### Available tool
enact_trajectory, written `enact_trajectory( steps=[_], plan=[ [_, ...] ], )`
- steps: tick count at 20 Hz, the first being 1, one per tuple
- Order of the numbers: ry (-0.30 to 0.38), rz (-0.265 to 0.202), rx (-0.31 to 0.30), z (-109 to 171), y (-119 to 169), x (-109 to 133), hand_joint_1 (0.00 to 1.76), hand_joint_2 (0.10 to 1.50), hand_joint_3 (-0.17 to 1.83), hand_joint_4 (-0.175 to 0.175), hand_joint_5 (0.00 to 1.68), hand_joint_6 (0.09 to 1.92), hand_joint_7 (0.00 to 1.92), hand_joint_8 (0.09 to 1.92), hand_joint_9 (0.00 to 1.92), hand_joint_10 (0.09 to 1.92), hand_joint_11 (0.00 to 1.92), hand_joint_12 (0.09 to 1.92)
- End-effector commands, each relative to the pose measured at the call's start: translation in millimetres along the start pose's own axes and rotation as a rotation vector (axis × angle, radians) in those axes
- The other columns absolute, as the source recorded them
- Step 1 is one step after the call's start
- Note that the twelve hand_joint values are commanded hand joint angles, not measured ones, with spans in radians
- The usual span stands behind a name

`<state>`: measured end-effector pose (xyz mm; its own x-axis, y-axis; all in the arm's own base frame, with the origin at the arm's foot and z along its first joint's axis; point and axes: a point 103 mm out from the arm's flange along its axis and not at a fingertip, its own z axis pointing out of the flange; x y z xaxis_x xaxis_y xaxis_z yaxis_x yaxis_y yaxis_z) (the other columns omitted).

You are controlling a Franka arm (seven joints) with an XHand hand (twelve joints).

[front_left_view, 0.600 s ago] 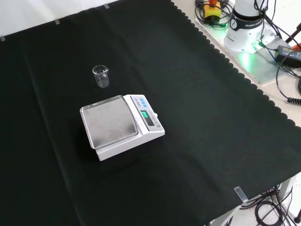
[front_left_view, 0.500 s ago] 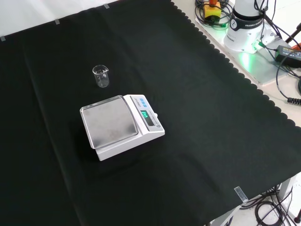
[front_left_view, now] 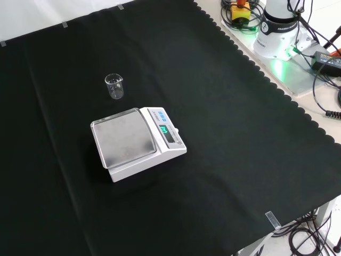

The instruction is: Pick up the beaker.

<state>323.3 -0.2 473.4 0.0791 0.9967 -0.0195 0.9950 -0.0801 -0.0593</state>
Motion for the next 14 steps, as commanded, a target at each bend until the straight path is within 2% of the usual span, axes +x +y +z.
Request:
enact_trajectory(
  steps=[1, 9, 14],
  plan=[
    [0.003, 0.025, -0.017, -4.1, 17.7, -3.8, 0.20, 1.16, -0.08, -0.119, 0.07, 0.09, 0.00, 0.30, 0.00, 0.51, 0.00, 1.47],
    [0.083, 0.029, -0.003, 42.7, 84.4, -30.1, 0.23, 1.16, -0.08, -0.127, 0.12, 0.09, 0.00, 0.33, 0.00, 0.52, 0.00, 1.48],
    [0.094, 0.036, 0.009, 72.8, 112.3, -45.2, 0.25, 1.16, -0.08, -0.129, 0.14, 0.09, 0.00, 0.34, 0.00, 0.53, 0.00, 1.48]
  ],
)
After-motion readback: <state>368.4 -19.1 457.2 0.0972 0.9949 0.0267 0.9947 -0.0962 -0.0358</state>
